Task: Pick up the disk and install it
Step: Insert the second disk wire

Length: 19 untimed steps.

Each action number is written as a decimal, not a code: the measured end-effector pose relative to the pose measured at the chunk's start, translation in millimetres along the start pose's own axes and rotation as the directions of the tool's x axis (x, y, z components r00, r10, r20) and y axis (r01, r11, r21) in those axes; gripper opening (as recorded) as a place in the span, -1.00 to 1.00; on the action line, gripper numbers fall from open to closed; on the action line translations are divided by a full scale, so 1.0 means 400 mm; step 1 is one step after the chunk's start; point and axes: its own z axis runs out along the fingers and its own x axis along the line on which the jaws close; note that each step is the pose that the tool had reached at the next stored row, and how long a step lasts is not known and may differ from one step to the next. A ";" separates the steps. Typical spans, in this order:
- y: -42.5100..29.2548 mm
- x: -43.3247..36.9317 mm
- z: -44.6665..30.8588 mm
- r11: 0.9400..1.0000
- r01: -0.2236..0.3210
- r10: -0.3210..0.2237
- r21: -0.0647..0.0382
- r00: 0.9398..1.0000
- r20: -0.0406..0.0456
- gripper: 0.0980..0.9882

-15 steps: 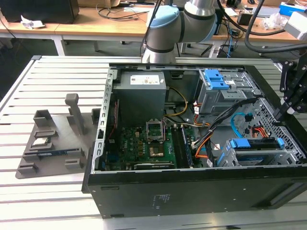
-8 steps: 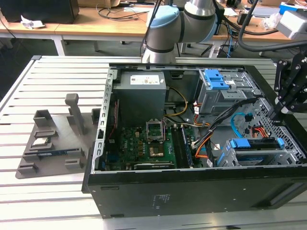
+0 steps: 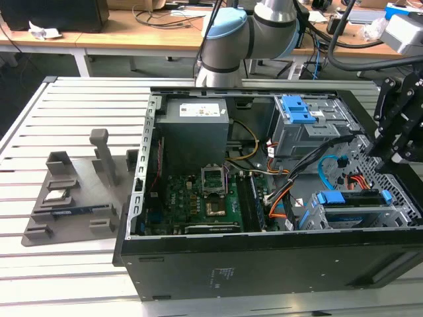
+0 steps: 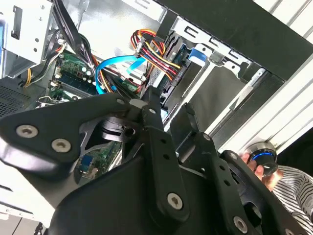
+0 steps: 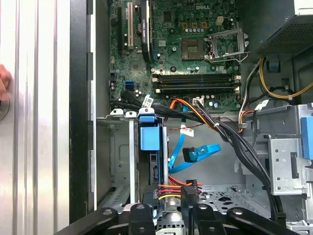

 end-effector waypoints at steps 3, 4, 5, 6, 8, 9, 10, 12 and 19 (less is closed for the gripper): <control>0.038 -0.019 0.015 1.000 0.001 -0.001 0.000 1.000 0.000 -0.41; 0.047 -0.022 0.019 1.000 0.002 -0.002 0.001 1.000 0.000 -0.41; 0.055 -0.025 0.024 1.000 0.002 -0.002 0.001 1.000 0.000 -0.41; 0.071 -0.032 0.032 1.000 0.002 -0.002 0.002 1.000 0.000 -0.41; 0.087 -0.036 0.043 1.000 0.005 -0.005 0.002 1.000 0.000 -0.41; 0.094 -0.038 0.052 1.000 0.013 -0.013 0.003 1.000 -0.001 -0.41; 0.095 -0.039 0.055 1.000 0.023 -0.023 0.003 1.000 -0.002 -0.41; 0.094 -0.041 0.061 0.998 0.055 -0.055 0.004 0.998 -0.005 -0.41; 0.095 -0.041 0.061 0.998 0.057 -0.057 0.004 0.998 -0.005 -0.74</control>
